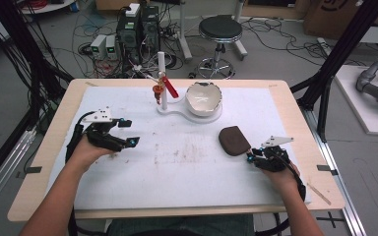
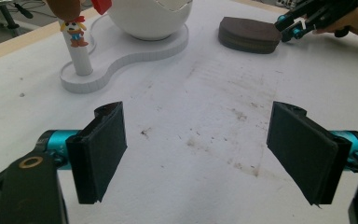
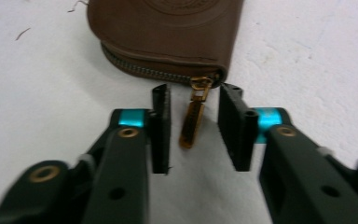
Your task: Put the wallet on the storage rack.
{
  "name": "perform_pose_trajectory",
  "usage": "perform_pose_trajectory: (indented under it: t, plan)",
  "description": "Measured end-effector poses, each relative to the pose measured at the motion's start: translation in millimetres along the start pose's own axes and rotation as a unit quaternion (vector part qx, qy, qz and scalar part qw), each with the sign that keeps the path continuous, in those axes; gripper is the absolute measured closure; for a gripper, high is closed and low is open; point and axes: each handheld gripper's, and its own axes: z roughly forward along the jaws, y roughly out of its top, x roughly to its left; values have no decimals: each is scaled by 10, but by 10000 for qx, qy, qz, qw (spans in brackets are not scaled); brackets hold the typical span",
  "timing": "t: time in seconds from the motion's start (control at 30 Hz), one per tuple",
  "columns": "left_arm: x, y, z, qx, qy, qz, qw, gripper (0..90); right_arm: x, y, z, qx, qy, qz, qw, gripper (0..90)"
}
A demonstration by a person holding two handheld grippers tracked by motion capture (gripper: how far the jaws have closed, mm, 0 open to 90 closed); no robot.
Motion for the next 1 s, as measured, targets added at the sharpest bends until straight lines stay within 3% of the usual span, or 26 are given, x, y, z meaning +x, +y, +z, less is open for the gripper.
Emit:
perform_pose_trajectory:
  t: [0.27,0.47,0.6,0.7,0.73,0.77,0.9,0.93,0.97,1.0]
  plan:
    - [-8,-1,14,-6,-18,10,10000,199,0,2,7,12,45,99,9999,888]
    - [-11,-1,19,12,-16,29,10000,199,-82,-21,7,-77,349,462,9983,900]
    - [-4,-1,9,-5,18,28,10000,200,-90,8,-57,-378,527,518,9965,900]
    - [3,-4,4,-8,50,7,10000,200,-74,42,-112,-715,722,601,9930,900]
    - [3,-4,4,-12,65,4,10000,199,-61,69,-135,-882,861,621,9904,900]
    - [5,-4,1,-13,77,13,10000,199,-61,69,-135,-882,861,621,9904,900]
    - [8,-3,-8,-36,102,3,9999,200,-45,130,-165,-1159,1041,720,9852,900]
    - [11,-2,-11,-43,100,2,9999,199,-37,164,-182,-1273,1119,772,9825,900]
    - [14,-1,-13,-55,118,7,9999,199,-37,164,-182,-1273,1119,772,9825,900]
    - [15,-1,-16,-66,130,-5,9999,200,-43,182,-191,-1375,1209,811,9797,900]
